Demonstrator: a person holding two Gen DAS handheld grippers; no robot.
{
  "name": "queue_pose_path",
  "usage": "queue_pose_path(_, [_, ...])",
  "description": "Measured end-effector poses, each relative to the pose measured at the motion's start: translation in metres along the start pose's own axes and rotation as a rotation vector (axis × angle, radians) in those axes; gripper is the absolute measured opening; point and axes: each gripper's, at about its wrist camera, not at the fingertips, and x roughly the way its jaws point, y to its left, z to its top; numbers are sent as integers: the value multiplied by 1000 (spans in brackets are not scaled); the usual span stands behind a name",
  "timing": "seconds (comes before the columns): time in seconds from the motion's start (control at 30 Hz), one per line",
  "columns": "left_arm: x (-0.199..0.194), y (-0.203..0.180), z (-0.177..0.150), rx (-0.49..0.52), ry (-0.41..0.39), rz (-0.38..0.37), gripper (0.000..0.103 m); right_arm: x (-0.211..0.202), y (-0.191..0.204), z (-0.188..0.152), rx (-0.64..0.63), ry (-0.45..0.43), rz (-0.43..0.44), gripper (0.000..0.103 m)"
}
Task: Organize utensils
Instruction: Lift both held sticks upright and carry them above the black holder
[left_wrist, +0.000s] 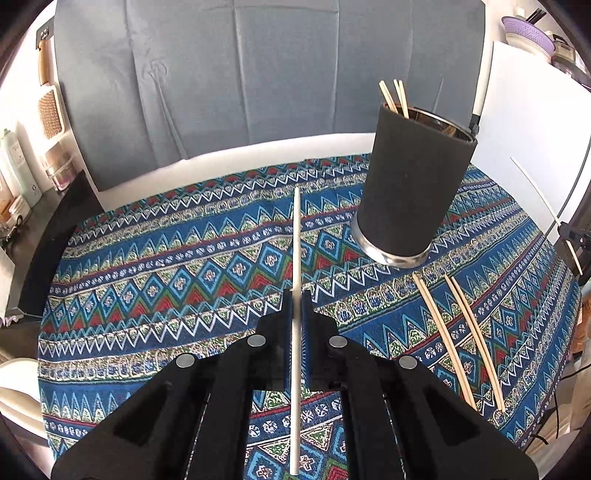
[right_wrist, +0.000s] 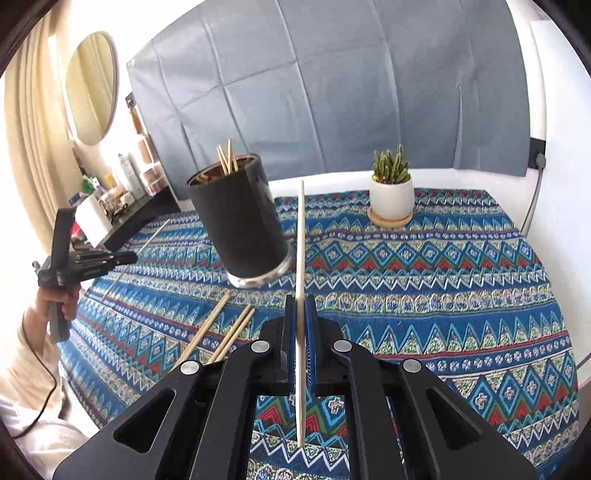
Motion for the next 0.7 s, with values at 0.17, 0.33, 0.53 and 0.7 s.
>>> queue_pose_path(0.17, [-24,2,22,15,-67,19,5,-24,4,24,-30,-129,-65,5])
queue_pose_path(0.33, [-39,1,47,26,-126,42,5,-32,8,50,-48,-189,-56,5])
queue_pose_path(0.53, [-41,-7,70,56,-167,43,5,-27,22,73,-74,-231,-11,5])
queue_pose_path(0.7, [-39,-16,83,73,-190,16,5,-14,38,85,-95,-238,37,5])
